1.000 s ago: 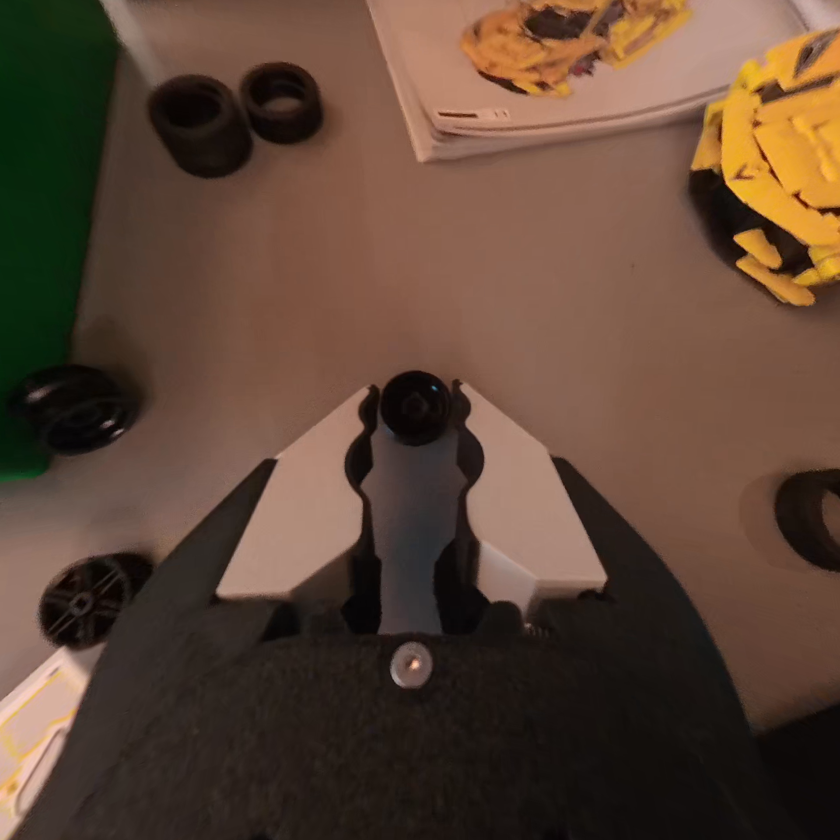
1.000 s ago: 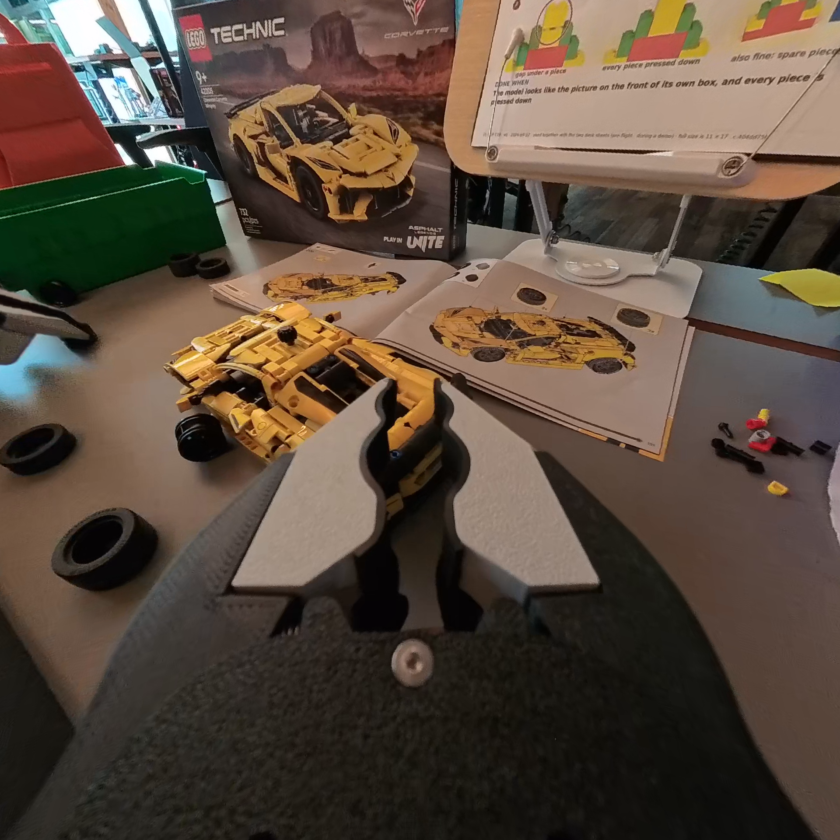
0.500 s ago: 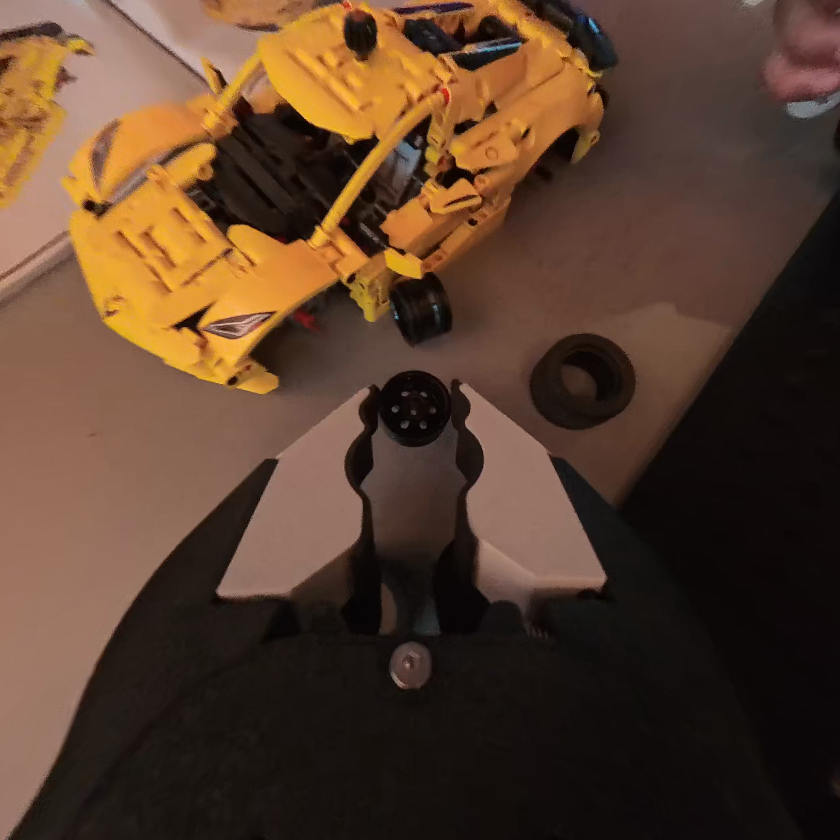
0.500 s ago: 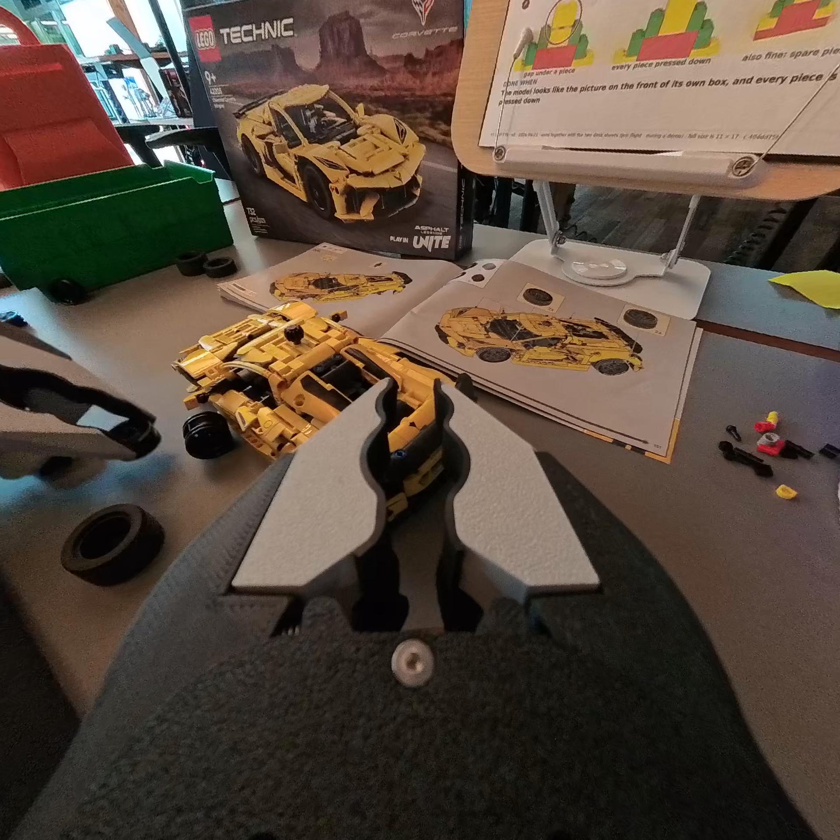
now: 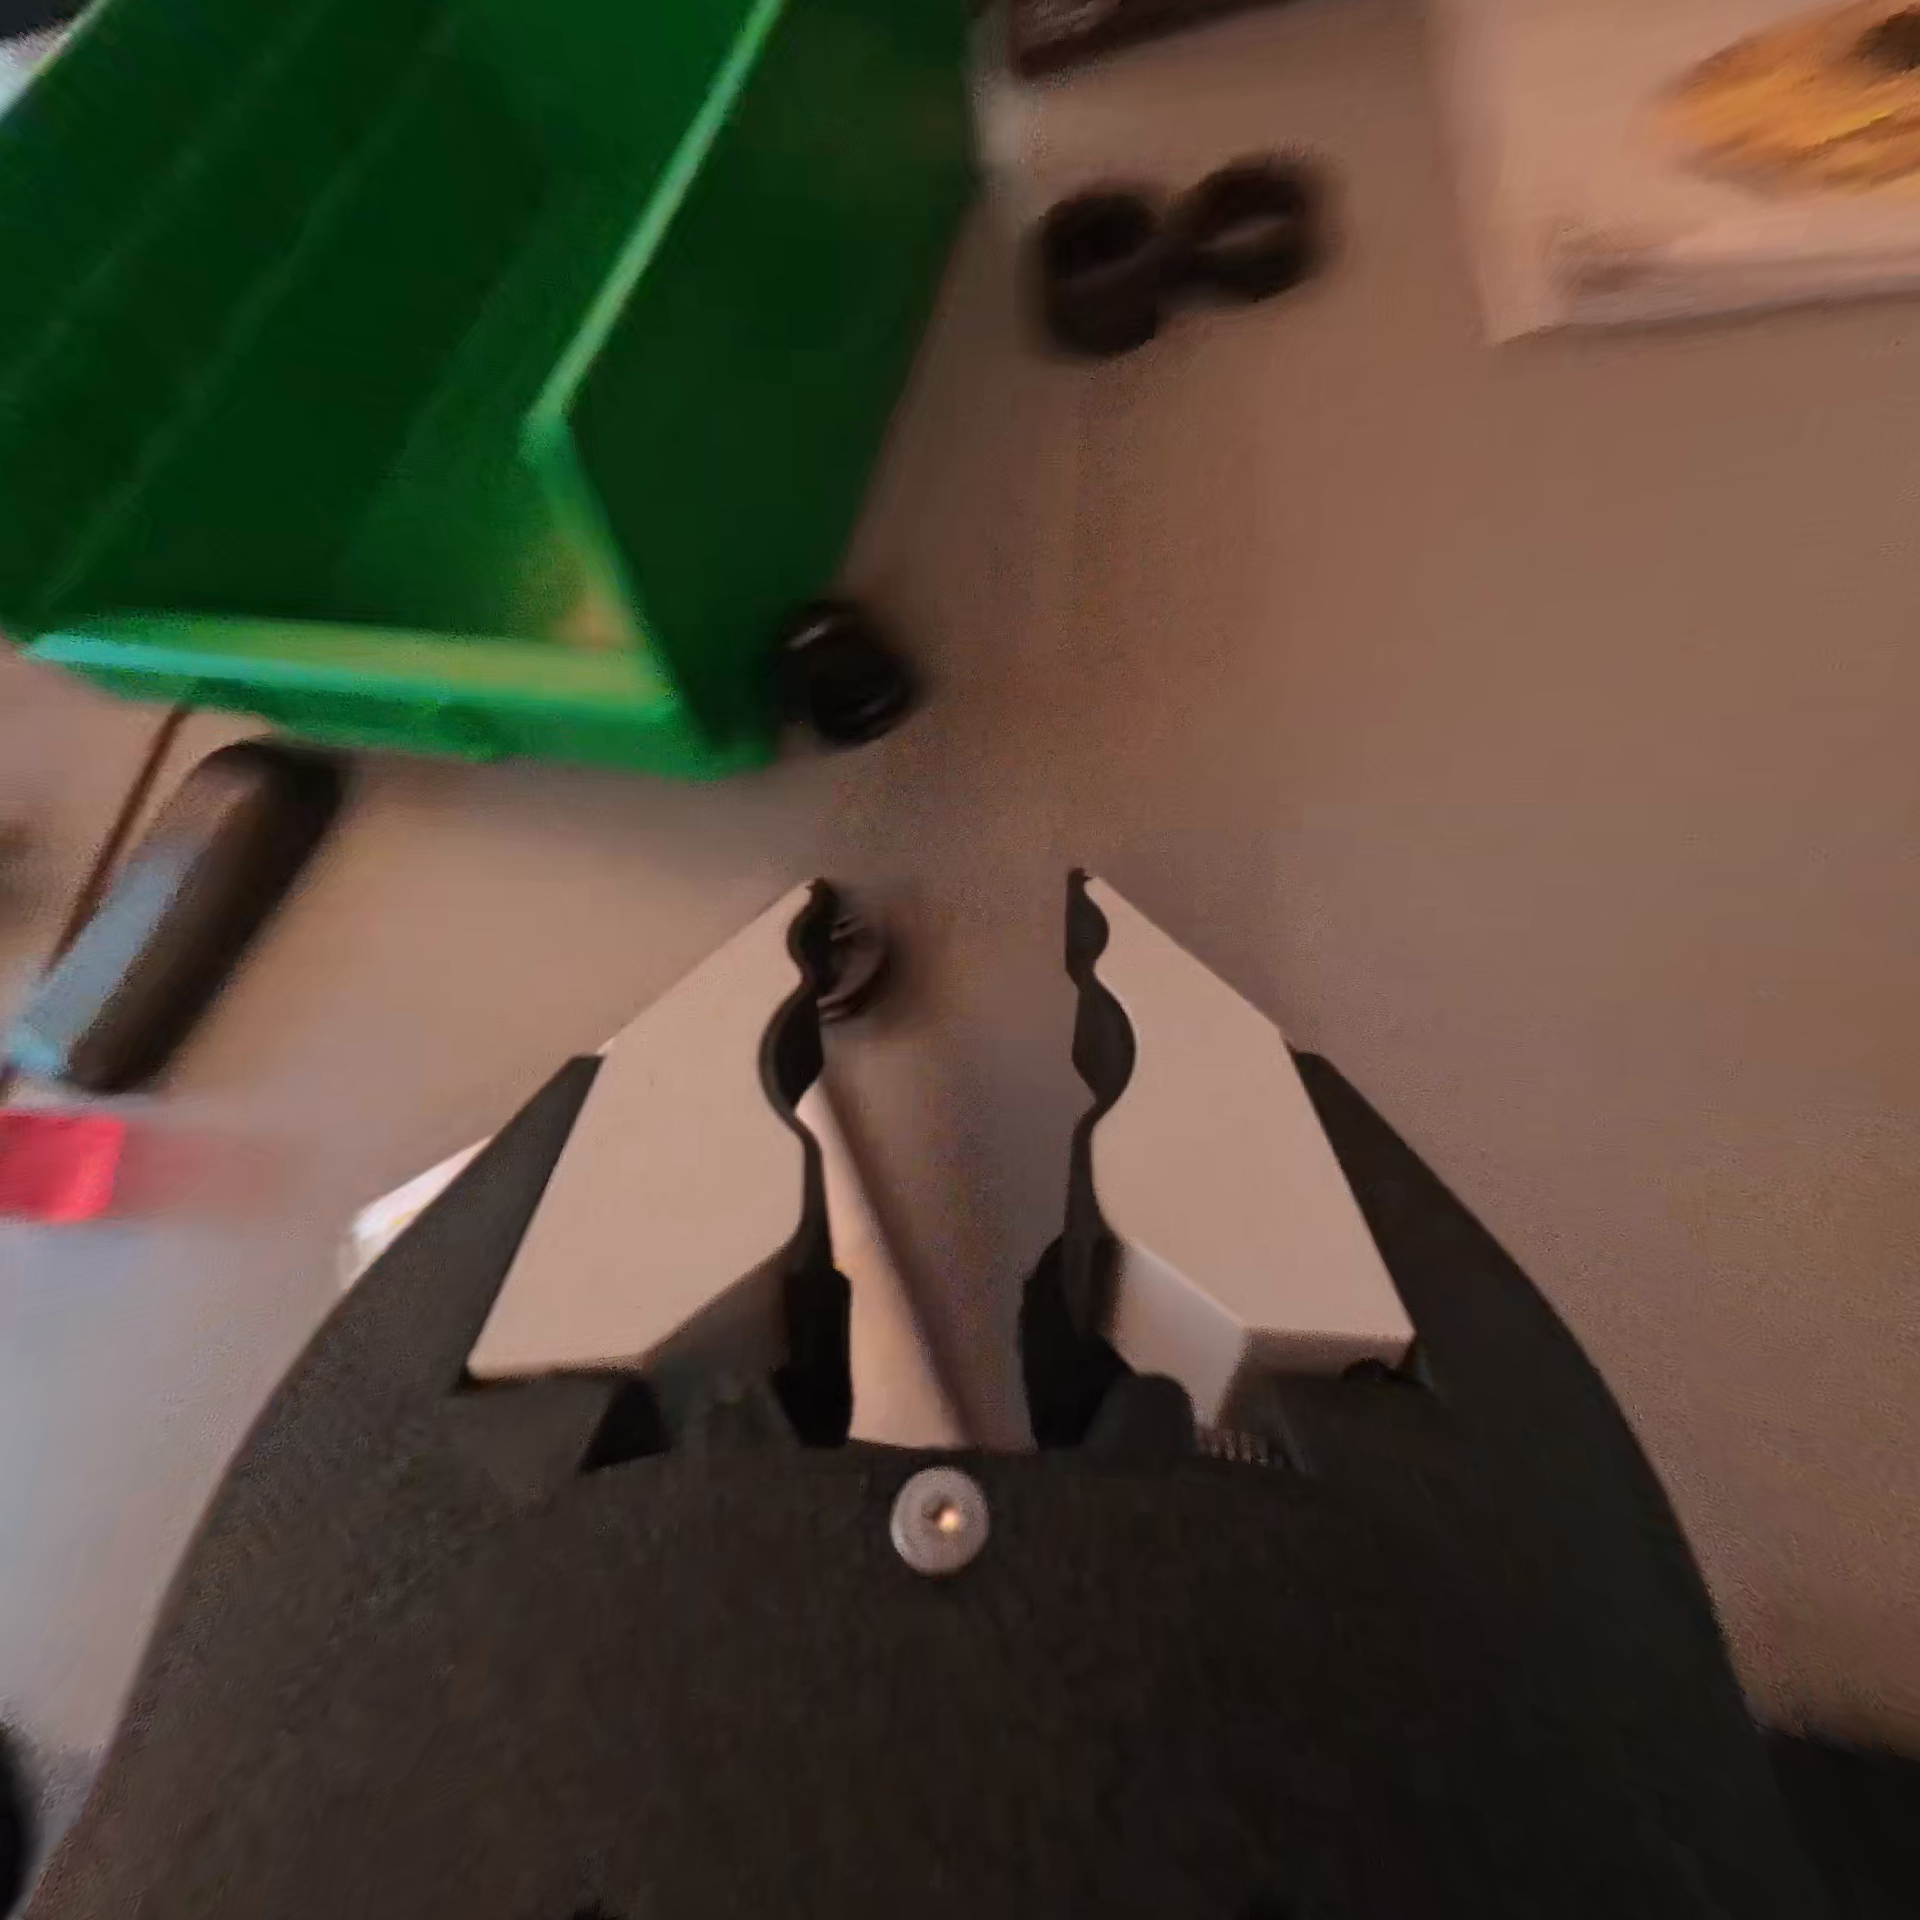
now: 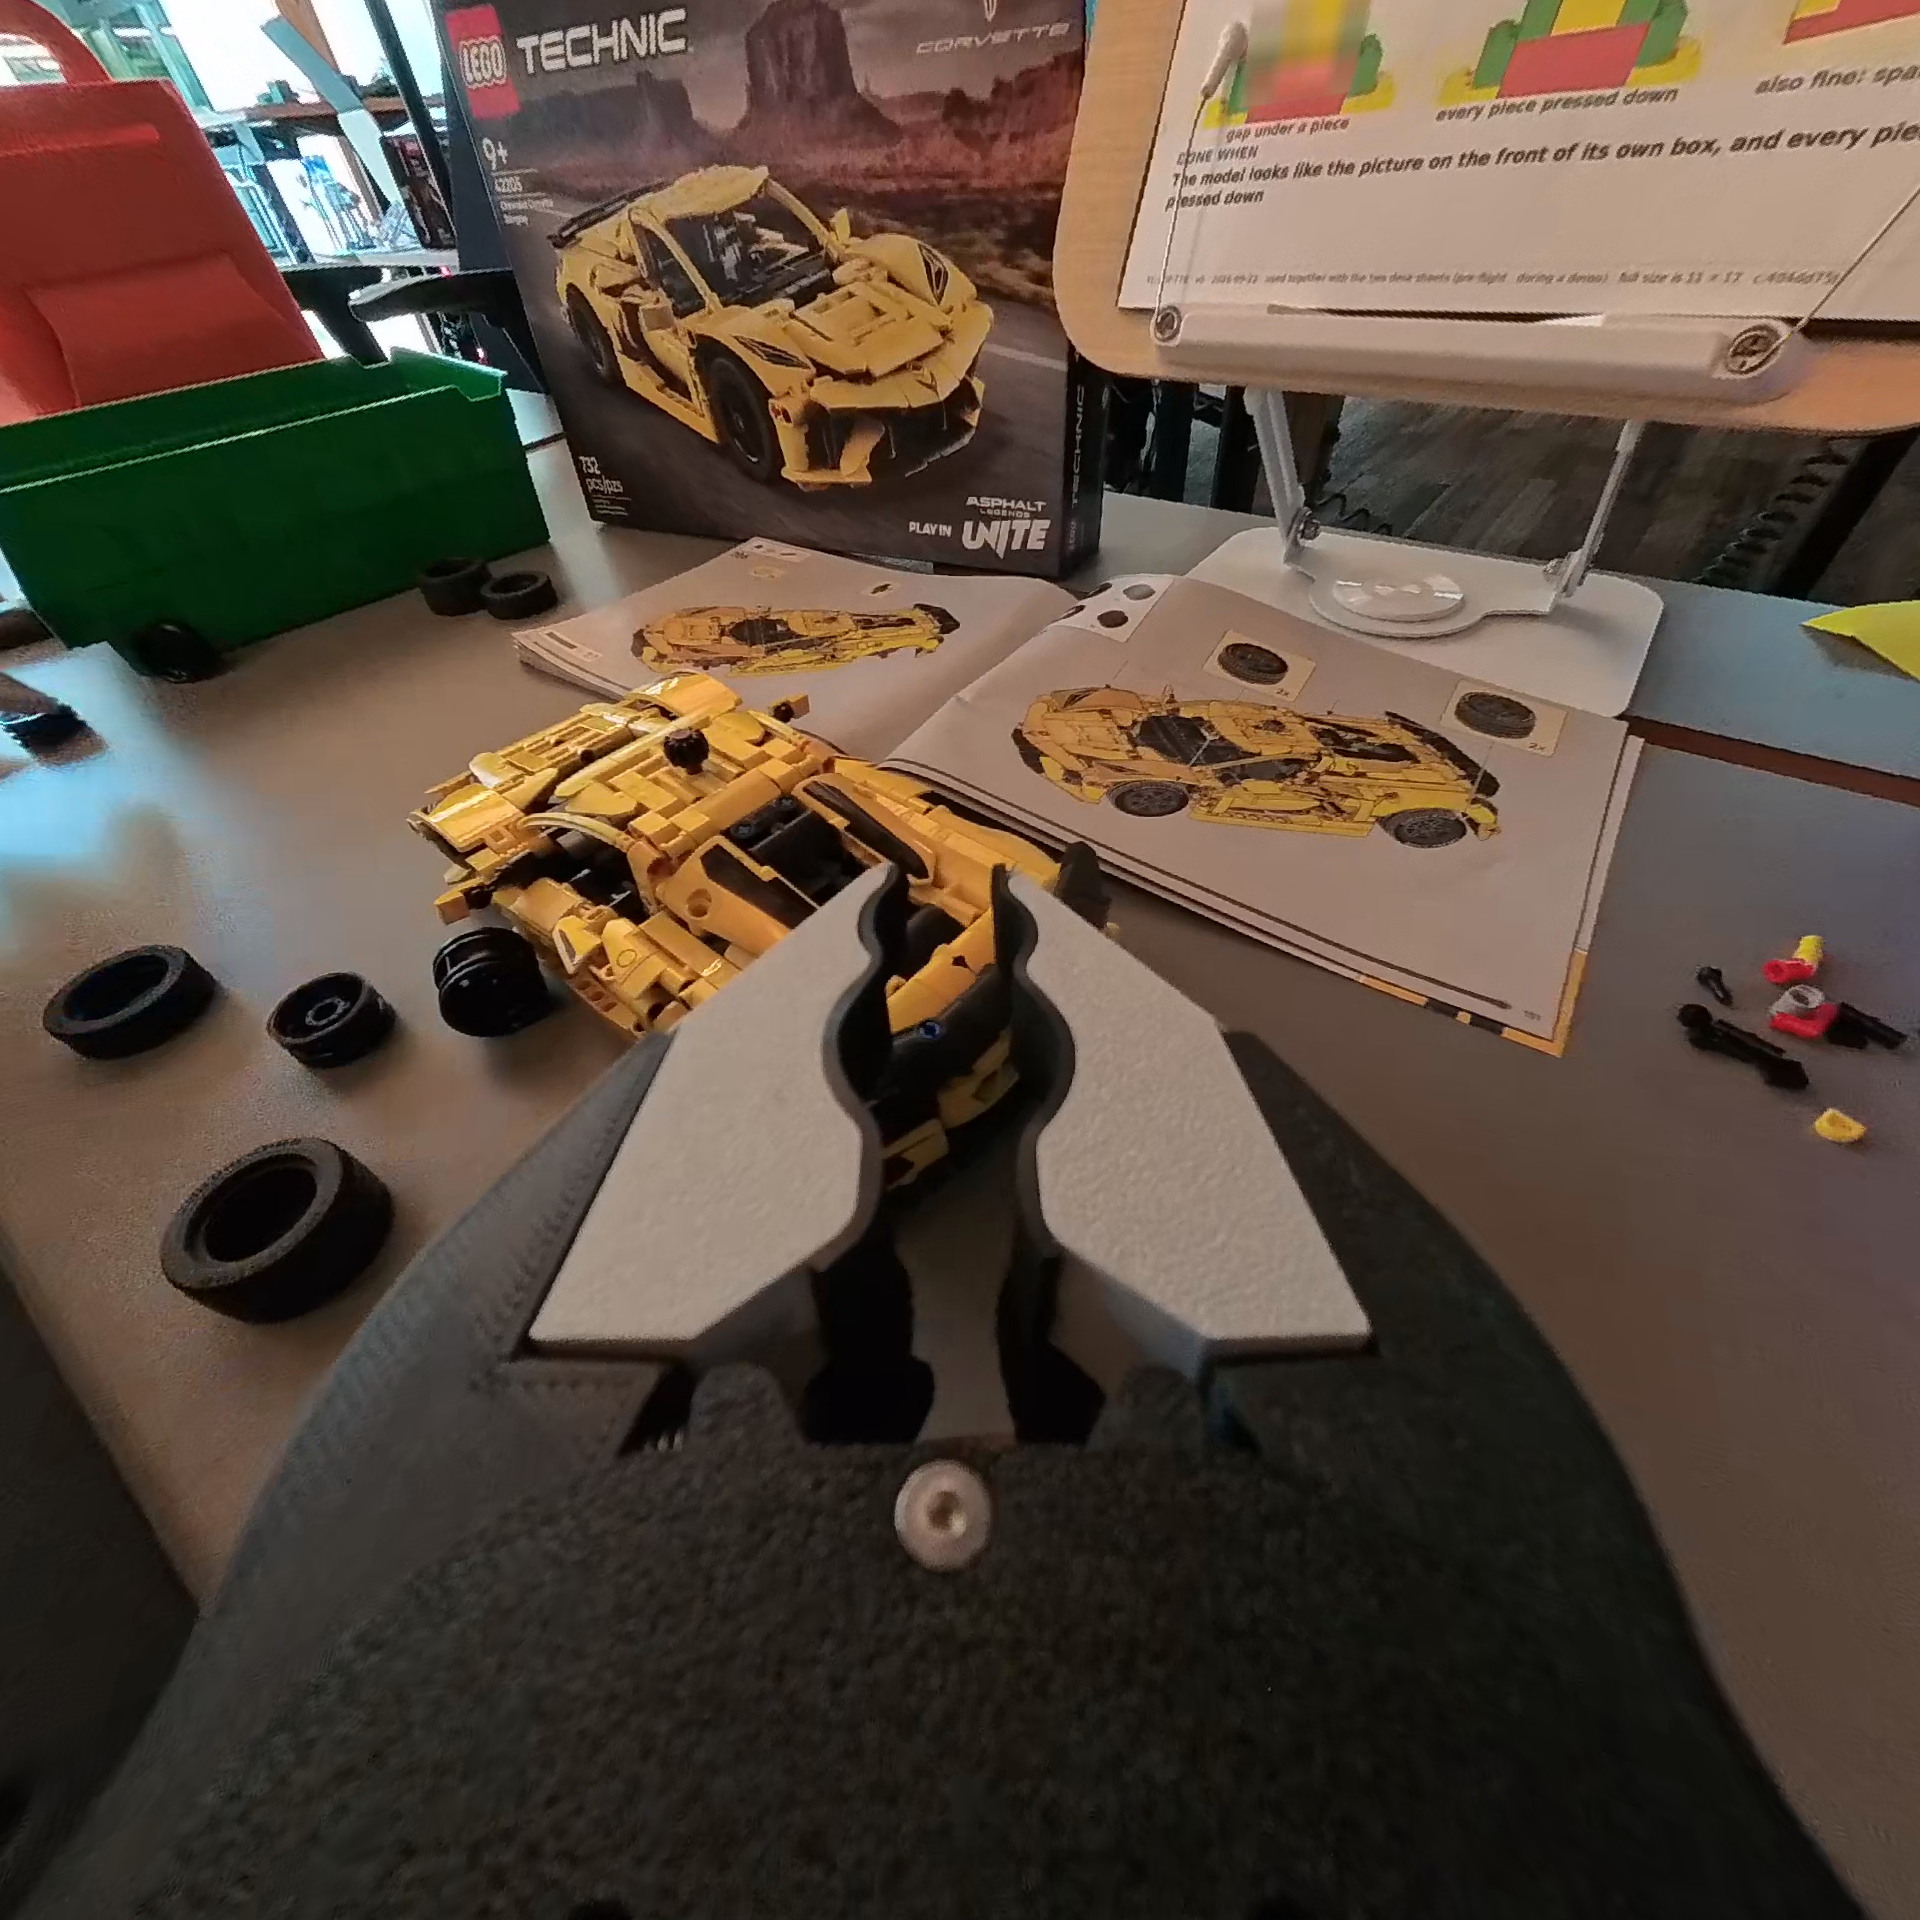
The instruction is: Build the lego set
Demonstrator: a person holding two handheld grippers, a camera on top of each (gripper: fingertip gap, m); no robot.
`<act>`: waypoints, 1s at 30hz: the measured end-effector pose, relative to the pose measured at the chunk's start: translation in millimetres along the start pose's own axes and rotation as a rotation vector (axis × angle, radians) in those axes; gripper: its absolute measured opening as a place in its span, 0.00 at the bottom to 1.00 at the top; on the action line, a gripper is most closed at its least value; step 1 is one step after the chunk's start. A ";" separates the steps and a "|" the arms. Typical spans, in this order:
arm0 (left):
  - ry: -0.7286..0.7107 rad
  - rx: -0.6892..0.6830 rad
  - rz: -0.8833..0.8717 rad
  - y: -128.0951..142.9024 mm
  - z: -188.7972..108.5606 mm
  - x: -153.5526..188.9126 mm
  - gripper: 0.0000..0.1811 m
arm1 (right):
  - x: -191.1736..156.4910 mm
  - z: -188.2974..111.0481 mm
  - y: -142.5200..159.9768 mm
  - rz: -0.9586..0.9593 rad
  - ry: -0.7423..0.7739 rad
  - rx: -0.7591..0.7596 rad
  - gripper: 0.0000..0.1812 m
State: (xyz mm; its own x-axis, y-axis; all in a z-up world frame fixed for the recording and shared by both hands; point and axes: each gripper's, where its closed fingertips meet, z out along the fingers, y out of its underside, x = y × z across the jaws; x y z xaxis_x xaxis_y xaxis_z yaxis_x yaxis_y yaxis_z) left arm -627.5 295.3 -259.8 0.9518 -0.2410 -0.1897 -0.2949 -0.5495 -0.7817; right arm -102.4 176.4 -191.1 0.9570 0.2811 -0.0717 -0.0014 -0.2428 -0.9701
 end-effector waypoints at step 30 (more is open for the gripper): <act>0.669 0.013 0.061 -28.9 -34.9 233.1 0.26 | -1.0 1.7 4.2 -0.025 0.001 -0.023 0.08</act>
State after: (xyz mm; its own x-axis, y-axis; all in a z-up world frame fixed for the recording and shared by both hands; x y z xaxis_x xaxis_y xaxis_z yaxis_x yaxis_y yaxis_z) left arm -400.1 227.1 -260.7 0.6746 -0.7179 0.1719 -0.3417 -0.5101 -0.7893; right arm -103.8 176.7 -195.5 0.9569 0.2865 -0.0470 0.0295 -0.2571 -0.9659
